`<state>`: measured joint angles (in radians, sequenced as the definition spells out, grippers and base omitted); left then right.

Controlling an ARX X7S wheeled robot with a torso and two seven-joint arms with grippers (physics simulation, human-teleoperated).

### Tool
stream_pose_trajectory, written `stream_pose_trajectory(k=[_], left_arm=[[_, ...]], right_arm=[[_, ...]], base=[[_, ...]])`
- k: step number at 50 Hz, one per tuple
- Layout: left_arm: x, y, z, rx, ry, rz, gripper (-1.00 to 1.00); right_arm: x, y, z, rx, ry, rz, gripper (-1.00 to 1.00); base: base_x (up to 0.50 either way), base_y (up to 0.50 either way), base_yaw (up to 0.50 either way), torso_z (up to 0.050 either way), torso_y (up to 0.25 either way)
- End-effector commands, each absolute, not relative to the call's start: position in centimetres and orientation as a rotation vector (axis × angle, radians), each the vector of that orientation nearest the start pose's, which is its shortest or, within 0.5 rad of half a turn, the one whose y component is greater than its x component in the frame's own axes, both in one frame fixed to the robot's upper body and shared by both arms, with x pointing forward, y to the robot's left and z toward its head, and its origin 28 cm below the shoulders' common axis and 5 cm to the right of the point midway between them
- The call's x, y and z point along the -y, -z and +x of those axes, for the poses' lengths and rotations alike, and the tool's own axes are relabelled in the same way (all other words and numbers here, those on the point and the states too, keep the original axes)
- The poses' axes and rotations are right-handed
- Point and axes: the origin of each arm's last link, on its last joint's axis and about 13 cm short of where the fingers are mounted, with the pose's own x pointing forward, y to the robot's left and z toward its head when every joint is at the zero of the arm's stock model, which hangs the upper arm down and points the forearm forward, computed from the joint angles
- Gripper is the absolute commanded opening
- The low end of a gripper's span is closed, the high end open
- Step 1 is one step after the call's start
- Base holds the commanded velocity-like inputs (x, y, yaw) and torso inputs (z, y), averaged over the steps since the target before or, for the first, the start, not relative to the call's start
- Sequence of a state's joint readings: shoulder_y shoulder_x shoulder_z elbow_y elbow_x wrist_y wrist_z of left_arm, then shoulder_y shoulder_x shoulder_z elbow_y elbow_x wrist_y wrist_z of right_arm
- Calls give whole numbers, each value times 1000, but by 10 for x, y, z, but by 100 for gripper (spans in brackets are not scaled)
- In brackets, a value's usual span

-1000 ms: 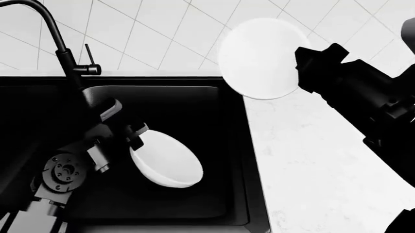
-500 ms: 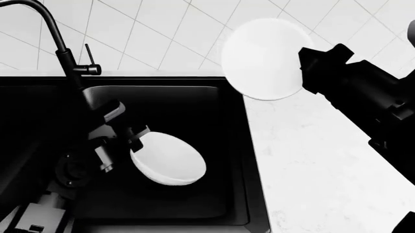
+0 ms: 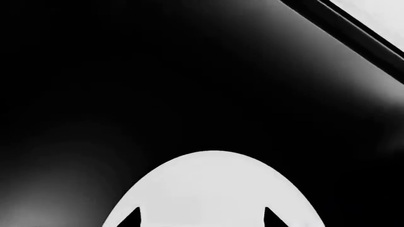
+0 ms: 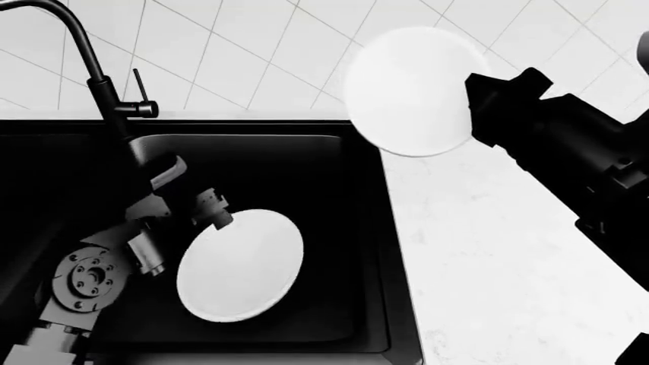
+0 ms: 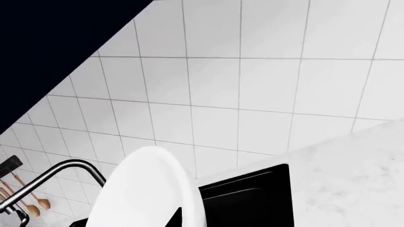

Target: Stack the bowls in the sink.

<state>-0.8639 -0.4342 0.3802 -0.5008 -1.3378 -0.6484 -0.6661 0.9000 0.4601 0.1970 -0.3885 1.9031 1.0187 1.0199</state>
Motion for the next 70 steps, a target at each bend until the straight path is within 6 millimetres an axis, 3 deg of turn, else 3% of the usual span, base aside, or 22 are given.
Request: stream_pose_trajectory(k=[1,22,46,70], left_arm=[[-256,-160,326,-551,-213,-487,100],[-255,-212,282,-436,-96,-577,100],[-262,-212,231,-421,-22,-646,100],[-270,-217,204,-335,81,-709,100]], right_arm=[[135,-302,224,-22,-327,560,-100],[132,-302,223,-36,-345,541,-100],[122,-308,241,-90,-359,516,-100],[104,-323,265,-145,-411,505,-100]], base=[[0,0,0,0,0],[0,0,0,0,0],[0,0,0,0,0],[0,0,0,0,0]])
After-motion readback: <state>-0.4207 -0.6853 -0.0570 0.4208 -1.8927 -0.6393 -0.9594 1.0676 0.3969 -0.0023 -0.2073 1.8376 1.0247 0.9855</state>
